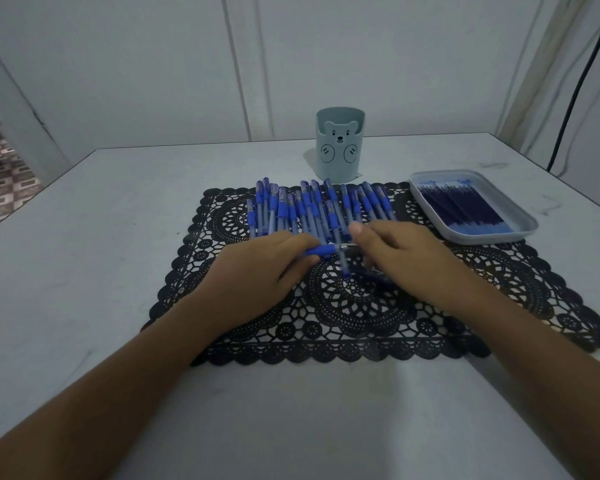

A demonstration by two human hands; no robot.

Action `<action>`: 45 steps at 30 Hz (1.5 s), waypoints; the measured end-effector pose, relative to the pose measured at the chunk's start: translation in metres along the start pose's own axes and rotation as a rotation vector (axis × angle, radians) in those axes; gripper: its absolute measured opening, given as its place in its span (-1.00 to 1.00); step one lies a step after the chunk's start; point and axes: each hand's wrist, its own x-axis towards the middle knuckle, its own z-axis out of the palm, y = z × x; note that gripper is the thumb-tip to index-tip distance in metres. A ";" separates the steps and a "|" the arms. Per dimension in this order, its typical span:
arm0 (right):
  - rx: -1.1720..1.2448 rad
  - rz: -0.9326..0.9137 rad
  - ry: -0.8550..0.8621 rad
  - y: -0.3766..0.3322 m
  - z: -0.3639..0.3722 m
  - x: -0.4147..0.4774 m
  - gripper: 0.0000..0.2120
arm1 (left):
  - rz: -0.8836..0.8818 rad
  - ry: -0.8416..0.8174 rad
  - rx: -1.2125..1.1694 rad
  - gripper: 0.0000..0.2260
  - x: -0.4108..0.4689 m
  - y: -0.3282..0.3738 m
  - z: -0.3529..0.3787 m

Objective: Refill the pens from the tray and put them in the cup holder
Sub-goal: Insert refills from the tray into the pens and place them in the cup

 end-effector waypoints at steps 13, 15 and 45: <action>0.156 -0.187 -0.032 0.003 0.001 0.000 -0.88 | -0.139 -0.163 -0.522 -0.76 0.004 0.002 -0.009; 0.186 -0.175 -0.032 0.003 0.001 0.000 -0.95 | -0.164 -0.165 -0.512 -0.78 0.004 0.001 -0.010; 0.308 -0.015 -0.204 0.011 0.001 0.005 -0.79 | -0.076 -0.136 -0.152 -0.62 0.000 -0.004 0.002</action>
